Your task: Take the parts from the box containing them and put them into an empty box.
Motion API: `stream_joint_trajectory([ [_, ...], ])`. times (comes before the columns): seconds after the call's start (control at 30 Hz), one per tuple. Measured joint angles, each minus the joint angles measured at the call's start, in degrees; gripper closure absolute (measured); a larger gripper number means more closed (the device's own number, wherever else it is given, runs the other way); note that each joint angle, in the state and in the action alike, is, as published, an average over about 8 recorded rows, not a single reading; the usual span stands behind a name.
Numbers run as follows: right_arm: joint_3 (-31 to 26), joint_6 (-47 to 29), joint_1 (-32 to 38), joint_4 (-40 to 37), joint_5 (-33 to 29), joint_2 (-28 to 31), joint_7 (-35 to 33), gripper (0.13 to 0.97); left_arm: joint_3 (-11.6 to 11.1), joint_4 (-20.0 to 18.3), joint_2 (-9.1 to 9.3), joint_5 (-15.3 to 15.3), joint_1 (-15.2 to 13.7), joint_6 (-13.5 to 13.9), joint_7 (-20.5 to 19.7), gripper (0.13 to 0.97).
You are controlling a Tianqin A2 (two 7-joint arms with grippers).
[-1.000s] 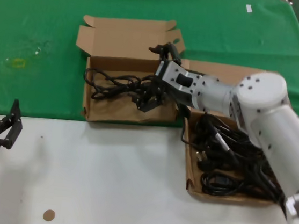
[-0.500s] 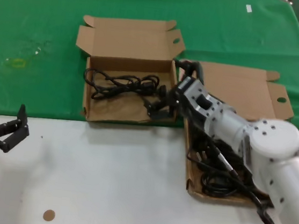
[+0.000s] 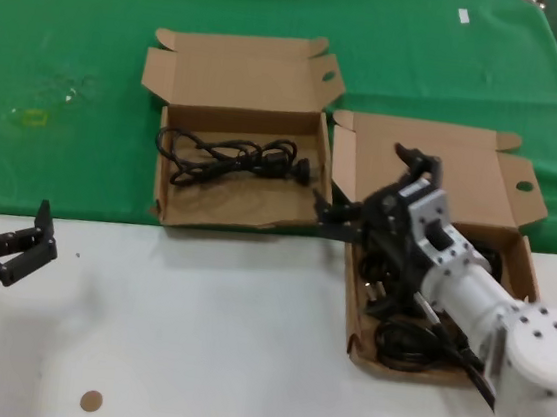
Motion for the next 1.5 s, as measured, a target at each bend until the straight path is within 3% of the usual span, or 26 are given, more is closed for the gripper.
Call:
stream_joint_trajectory([
  [0.67, 6.7, 12.17, -20.97, 22.23, 6.18, 3.98, 10.61, 0.129, 0.0, 0.0, 0.0, 0.0, 0.0, 0.0, 0.0, 0.132],
  [1.5, 7.11, 12.9, -22.22, 23.56, 6.55, 4.21, 11.24, 0.129, 0.0, 0.0, 0.0, 0.0, 0.0, 0.0, 0.0, 0.132],
])
